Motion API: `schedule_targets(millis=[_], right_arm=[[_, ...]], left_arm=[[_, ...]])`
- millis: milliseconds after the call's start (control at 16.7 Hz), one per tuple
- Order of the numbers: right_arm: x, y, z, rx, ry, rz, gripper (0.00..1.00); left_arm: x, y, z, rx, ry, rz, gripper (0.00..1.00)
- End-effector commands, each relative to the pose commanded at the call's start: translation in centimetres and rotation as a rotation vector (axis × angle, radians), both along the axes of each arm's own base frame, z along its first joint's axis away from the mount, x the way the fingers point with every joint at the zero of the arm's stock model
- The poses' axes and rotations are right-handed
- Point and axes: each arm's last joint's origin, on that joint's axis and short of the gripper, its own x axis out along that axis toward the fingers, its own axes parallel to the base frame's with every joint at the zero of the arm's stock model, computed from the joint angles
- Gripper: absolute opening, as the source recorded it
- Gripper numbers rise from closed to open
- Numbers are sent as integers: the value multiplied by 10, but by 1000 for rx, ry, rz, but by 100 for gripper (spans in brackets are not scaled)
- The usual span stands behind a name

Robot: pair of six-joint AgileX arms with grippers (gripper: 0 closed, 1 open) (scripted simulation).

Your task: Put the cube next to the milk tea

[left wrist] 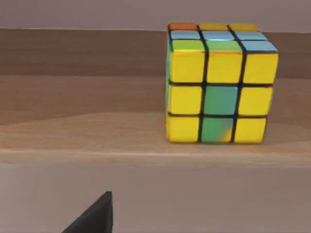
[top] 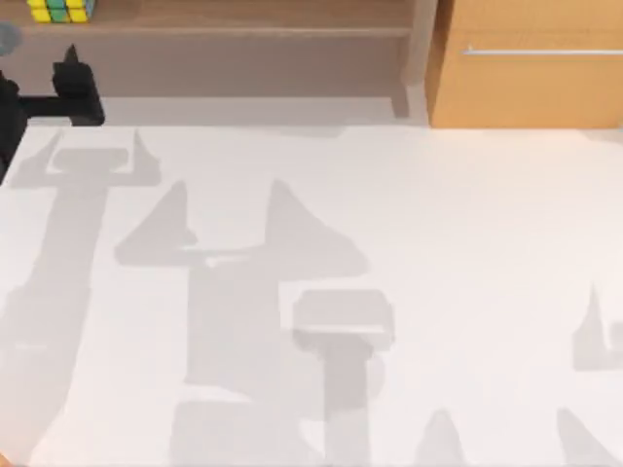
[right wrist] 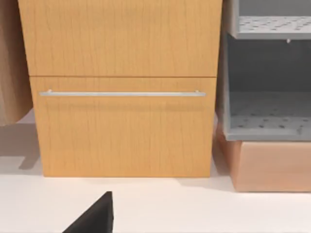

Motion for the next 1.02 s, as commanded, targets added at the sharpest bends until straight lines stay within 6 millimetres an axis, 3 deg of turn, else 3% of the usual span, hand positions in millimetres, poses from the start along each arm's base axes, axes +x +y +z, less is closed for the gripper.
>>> schedule_targets(millis=[180, 360, 780, 1020], right_arm=[[0, 0, 0, 0, 0, 0, 100], [0, 0, 0, 0, 0, 0, 100], [0, 0, 0, 0, 0, 0, 100], [0, 0, 0, 0, 0, 0, 100]], left_arm=[[32, -1, -20, 2, -39, 5, 100], [51, -3, -29, 9, -92, 4, 100], [55, -2, -30, 12, -105, 8, 100], [59, -14, -29, 14, -107, 2, 100]])
